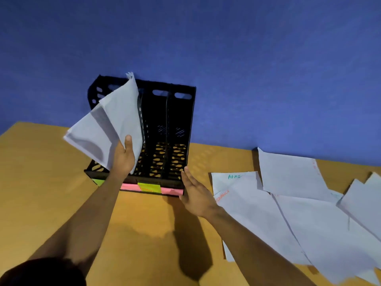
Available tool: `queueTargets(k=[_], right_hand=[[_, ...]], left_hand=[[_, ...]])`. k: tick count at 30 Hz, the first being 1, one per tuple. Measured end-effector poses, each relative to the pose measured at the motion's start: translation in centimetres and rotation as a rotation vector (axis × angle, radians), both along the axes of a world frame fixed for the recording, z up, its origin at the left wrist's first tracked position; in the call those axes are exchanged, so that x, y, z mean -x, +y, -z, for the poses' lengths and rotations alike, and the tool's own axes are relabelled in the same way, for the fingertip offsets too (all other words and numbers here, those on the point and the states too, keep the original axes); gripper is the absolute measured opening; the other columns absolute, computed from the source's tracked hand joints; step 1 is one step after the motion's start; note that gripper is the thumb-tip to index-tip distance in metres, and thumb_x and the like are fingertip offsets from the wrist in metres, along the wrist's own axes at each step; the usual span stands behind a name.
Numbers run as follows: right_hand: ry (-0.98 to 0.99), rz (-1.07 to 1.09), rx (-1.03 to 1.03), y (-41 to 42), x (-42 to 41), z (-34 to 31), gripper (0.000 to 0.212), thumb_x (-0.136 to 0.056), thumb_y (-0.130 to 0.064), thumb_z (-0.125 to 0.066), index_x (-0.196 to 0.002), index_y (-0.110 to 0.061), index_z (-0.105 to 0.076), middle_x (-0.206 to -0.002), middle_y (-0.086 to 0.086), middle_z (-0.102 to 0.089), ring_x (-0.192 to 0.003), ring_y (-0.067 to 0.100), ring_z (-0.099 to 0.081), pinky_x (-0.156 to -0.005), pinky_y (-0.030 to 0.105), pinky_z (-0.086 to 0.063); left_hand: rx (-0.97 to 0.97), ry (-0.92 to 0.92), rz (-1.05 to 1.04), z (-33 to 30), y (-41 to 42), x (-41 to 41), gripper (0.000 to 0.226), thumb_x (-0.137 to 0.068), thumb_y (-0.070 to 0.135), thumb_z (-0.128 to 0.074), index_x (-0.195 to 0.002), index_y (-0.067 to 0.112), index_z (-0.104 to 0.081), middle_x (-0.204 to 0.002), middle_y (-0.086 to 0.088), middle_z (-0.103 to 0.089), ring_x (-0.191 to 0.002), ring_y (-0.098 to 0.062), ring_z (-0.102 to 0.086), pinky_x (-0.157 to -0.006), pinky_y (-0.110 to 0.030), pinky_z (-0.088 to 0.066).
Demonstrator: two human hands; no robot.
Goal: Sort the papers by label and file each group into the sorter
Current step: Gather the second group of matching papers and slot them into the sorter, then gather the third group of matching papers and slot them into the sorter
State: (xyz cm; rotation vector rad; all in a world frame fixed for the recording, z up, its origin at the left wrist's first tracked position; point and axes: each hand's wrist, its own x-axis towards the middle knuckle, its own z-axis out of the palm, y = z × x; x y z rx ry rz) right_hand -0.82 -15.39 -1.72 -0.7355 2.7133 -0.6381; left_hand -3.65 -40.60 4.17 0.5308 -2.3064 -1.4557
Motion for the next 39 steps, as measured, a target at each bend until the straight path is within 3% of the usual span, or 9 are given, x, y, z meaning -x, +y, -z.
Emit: queueTargets(k=[3,11,16,20,24,28,32,36,39], right_hand=[[0.010,-0.001,-0.004,0.1,-0.1,0.3,0.075,-0.099,-0.035,-0.048,-0.155,-0.021,0.000,-0.162,-0.013,0.017,-0.145,0.023,-0.025,-0.111,0.039,-0.034],[0.014,-0.006,0.016,0.0,-0.2,0.5,0.079,-0.097,-0.035,-0.051,-0.155,-0.020,0.001,-0.162,-0.012,0.018,-0.144,0.025,-0.027,-0.110,0.040,-0.035],[0.013,-0.009,0.058,0.6,-0.4,0.9,0.089,-0.095,-0.033,-0.056,-0.154,-0.023,0.009,-0.161,-0.013,0.021,-0.145,0.025,-0.025,-0.112,0.042,-0.034],[0.020,0.059,0.110,2.6,-1.5,1.6,0.087,-0.095,-0.037,-0.056,-0.154,-0.027,0.007,-0.161,-0.014,0.020,-0.147,0.021,-0.020,-0.112,0.039,-0.032],[0.025,0.152,0.049,7.0,-3.5,2.6,0.072,-0.095,-0.046,-0.051,-0.153,-0.030,-0.012,-0.164,-0.011,-0.002,-0.144,0.021,-0.029,-0.112,0.038,-0.034],[0.058,0.182,-0.009,13.3,-6.4,3.2,0.073,-0.089,-0.040,-0.060,-0.152,-0.026,-0.024,-0.161,-0.007,-0.020,-0.145,0.018,-0.028,-0.112,0.031,-0.034],[-0.037,0.199,-0.121,19.8,-10.5,4.2,0.089,-0.080,-0.034,-0.063,-0.154,-0.020,-0.016,-0.163,-0.005,-0.003,-0.150,0.016,-0.004,-0.117,0.032,-0.019],[-0.191,0.155,-0.224,24.6,-13.5,5.3,0.087,-0.087,-0.051,-0.045,-0.154,-0.030,0.007,-0.157,-0.013,0.024,-0.145,0.009,0.024,-0.119,0.040,0.006],[-0.207,0.165,-0.282,26.0,-14.5,5.8,0.079,-0.090,-0.059,-0.030,-0.152,-0.033,0.012,-0.160,-0.012,0.017,-0.148,0.012,0.016,-0.118,0.040,0.005]], left_hand=[[0.002,-0.006,0.001,1.6,0.0,-0.4,0.054,-0.104,0.042,-0.031,-0.147,0.010,-0.035,-0.141,-0.013,-0.052,-0.128,-0.033,-0.047,-0.105,-0.033,-0.036],[0.032,0.026,-0.183,2.7,0.3,-1.3,0.056,-0.094,0.011,-0.060,-0.142,-0.001,-0.033,-0.137,-0.022,-0.050,-0.128,-0.036,-0.046,-0.107,-0.044,-0.039],[-0.021,0.131,-0.395,2.7,3.6,-3.3,0.083,-0.089,0.006,-0.063,-0.151,-0.004,-0.008,-0.151,-0.026,-0.018,-0.140,-0.038,-0.023,-0.109,-0.023,-0.024],[0.165,0.221,-0.433,2.1,6.8,-4.8,0.084,-0.090,0.020,-0.063,-0.152,-0.002,-0.010,-0.155,-0.026,-0.014,-0.144,-0.040,-0.018,-0.115,-0.047,-0.025],[0.326,0.331,-0.160,2.8,11.6,-6.4,0.057,-0.095,0.023,-0.058,-0.143,-0.001,-0.036,-0.150,-0.022,-0.028,-0.142,-0.034,-0.026,-0.112,-0.044,-0.032],[0.280,0.214,0.169,4.4,16.8,-7.9,0.033,-0.094,0.017,-0.060,-0.125,0.005,-0.057,-0.134,-0.013,-0.048,-0.128,-0.029,-0.047,-0.103,-0.043,-0.044],[0.300,-0.028,0.532,6.8,21.7,-9.5,0.034,-0.091,0.015,-0.063,-0.125,0.013,-0.058,-0.131,-0.002,-0.054,-0.124,-0.023,-0.050,-0.097,-0.027,-0.039],[0.315,-0.242,0.813,9.2,25.7,-10.6,0.048,-0.094,0.030,-0.059,-0.140,0.023,-0.045,-0.149,0.007,-0.038,-0.139,-0.013,-0.032,-0.107,-0.023,-0.032],[0.345,-0.369,0.931,10.2,27.6,-10.9,0.060,-0.094,0.032,-0.059,-0.148,0.023,-0.035,-0.157,0.004,-0.029,-0.146,-0.014,-0.022,-0.115,-0.028,-0.030]])
